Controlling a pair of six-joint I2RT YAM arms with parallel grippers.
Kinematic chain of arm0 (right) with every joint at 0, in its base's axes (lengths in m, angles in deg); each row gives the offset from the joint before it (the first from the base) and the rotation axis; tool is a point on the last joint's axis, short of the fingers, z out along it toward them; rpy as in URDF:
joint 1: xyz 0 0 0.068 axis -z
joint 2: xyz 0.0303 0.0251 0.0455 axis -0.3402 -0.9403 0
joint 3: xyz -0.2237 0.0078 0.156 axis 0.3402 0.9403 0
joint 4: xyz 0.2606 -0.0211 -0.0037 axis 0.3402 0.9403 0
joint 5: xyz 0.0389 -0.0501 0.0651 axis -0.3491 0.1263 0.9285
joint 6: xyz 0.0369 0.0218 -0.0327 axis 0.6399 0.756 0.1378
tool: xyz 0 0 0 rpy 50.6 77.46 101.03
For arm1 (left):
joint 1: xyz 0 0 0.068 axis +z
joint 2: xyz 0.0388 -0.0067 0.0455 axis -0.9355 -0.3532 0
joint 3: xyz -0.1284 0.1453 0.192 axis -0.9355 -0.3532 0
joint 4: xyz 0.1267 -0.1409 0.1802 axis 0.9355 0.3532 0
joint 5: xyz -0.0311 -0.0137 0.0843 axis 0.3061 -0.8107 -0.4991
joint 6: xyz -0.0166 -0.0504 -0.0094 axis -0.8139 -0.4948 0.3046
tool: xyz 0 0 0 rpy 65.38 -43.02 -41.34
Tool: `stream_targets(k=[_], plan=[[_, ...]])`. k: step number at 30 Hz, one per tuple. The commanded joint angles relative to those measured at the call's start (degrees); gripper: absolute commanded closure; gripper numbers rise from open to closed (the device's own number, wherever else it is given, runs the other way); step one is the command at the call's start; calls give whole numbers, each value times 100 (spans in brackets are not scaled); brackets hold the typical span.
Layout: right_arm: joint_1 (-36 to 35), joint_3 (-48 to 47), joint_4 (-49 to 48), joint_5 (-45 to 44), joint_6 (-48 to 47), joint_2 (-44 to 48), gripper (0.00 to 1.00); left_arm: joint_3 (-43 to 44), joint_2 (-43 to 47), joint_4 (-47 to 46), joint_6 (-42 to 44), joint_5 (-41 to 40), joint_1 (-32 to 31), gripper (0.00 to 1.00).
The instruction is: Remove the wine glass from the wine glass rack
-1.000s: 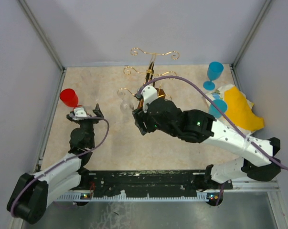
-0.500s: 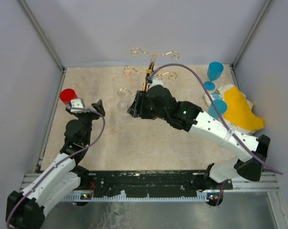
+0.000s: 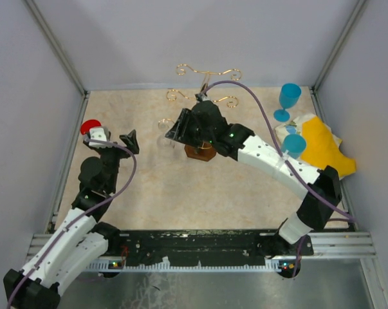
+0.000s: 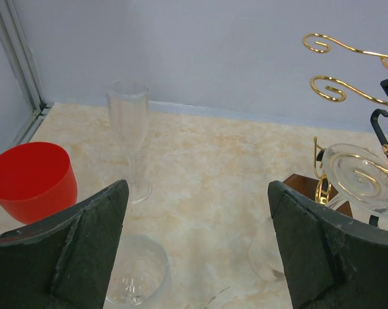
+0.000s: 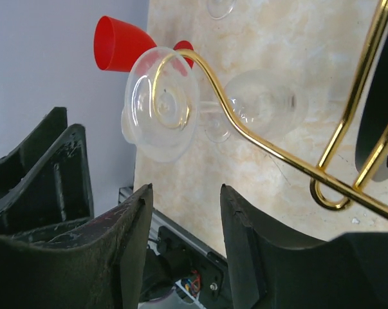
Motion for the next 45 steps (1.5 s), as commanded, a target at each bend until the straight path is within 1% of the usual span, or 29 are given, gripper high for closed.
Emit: stream_targets(k=[1,6,8,14,17,21,25,31,36,38,41,45], plan=[[52,-473,-417,187,126,-187,54,182,178,220,-78,54,-41,6],[51,-596,-556,160,185,-379,55,154,278,276,-70,30,-46,6],[53,-612,-590,100,162,-385,58,146,305,282,-43,37,-40,6],[81,-850,-472,15,107,-517,59,132,292,239,-20,79,-38,5],[89,-1006,-459,16,106,-609,66,146,266,222,-29,94,-40,5],[104,-1333,-241,62,37,-995,66,156,277,203,56,93,-37,5],[115,-1332,-259,138,23,-1063,65,133,334,211,122,59,-40,5],[130,-943,-373,35,51,-769,65,55,398,238,137,14,-40,5],[170,-882,-477,34,68,-740,65,40,358,226,39,98,-41,5],[171,-910,-533,25,66,-755,65,57,346,265,40,110,-43,5],[178,-919,-611,7,64,-718,70,72,394,307,105,84,-41,5],[204,-928,-629,14,47,-707,70,59,448,358,141,60,-40,5]])
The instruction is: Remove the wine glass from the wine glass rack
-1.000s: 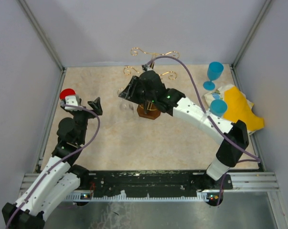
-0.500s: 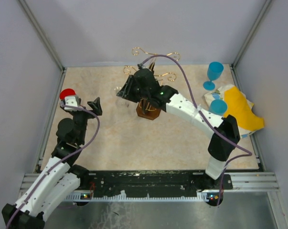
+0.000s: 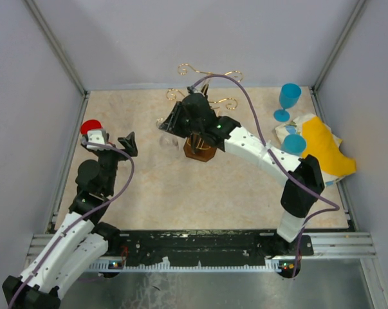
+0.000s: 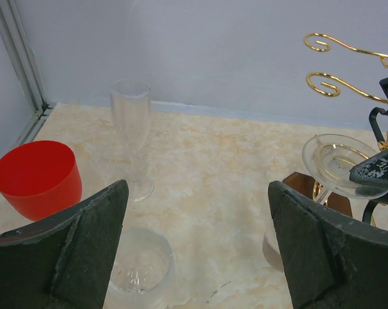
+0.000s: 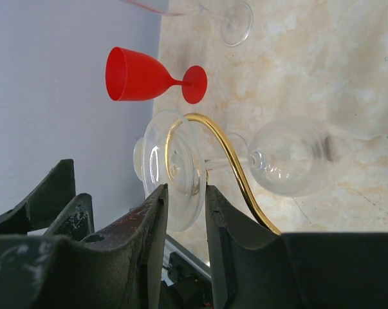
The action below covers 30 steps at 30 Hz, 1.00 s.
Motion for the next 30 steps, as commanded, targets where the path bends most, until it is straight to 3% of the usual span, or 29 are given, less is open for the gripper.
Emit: stream_targets(k=[1,12,30], plan=[[61,-73,-290,-104,-51,349,70,14,111,34,55,18,-39,5],[155,-40,-336,-59,-115,634,71,-13,74,121,-104,46,-44,5],[176,-234,-449,216,-120,217,71,-3,186,285,81,-72,-38,5]])
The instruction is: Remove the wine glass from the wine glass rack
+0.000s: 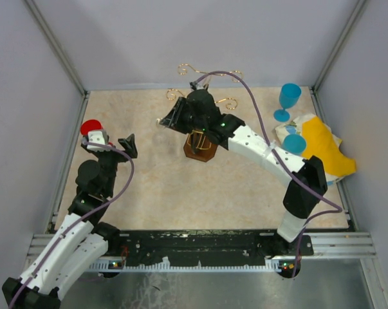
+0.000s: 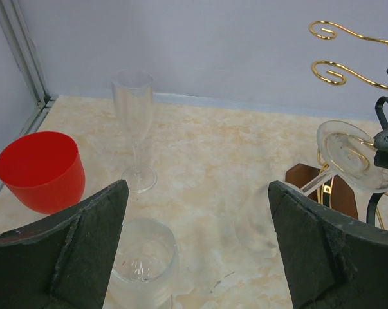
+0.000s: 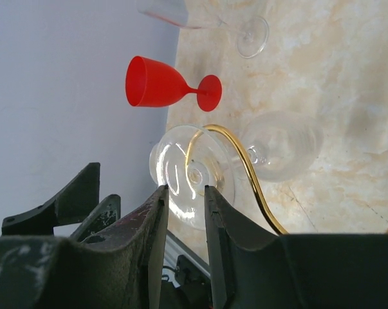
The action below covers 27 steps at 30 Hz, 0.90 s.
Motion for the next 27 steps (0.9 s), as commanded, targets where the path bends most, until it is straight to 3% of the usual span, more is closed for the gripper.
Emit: stream_targets(k=[1,12,27], plan=[[25,-177,-247,-43,-74,172,70,-1,92,4,125,-68,-38,5],[25,469,-113,-181,-112,980,70,-1,2,-22,61,-1,-42,4],[50,136,91,-36,-130,507,69,17,141,100,173,-103,-40,4]])
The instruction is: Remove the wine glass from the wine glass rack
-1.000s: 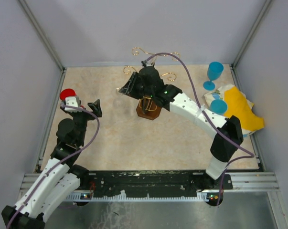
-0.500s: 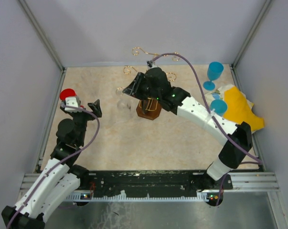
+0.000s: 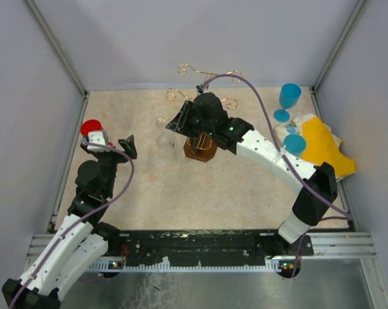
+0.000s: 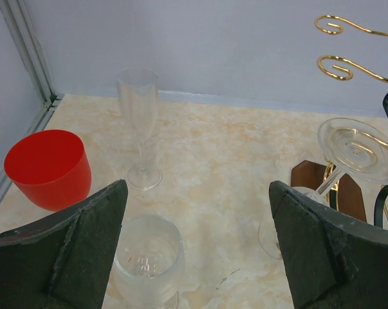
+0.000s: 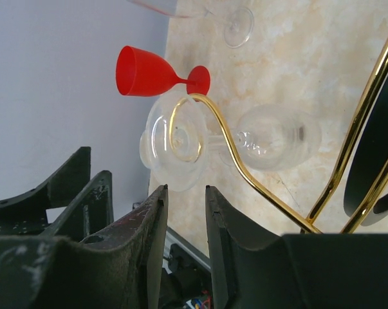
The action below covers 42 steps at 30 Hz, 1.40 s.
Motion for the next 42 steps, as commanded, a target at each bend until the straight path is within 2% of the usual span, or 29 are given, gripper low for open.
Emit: stream_targets(k=[1,16,27,42], plan=[[42,-373,-77,41,-77,-121,69,17,107,-15,39,-60,-42,4],[47,-714,-279,71,-95,-635,69,69,100,15,61,-41,-39,4],[52,-731,-535,2,-134,-587,74,54,83,24,26,-4,-45,4],[51,-1069,-564,117,-157,-871,76,34,52,40,-13,19,-45,4]])
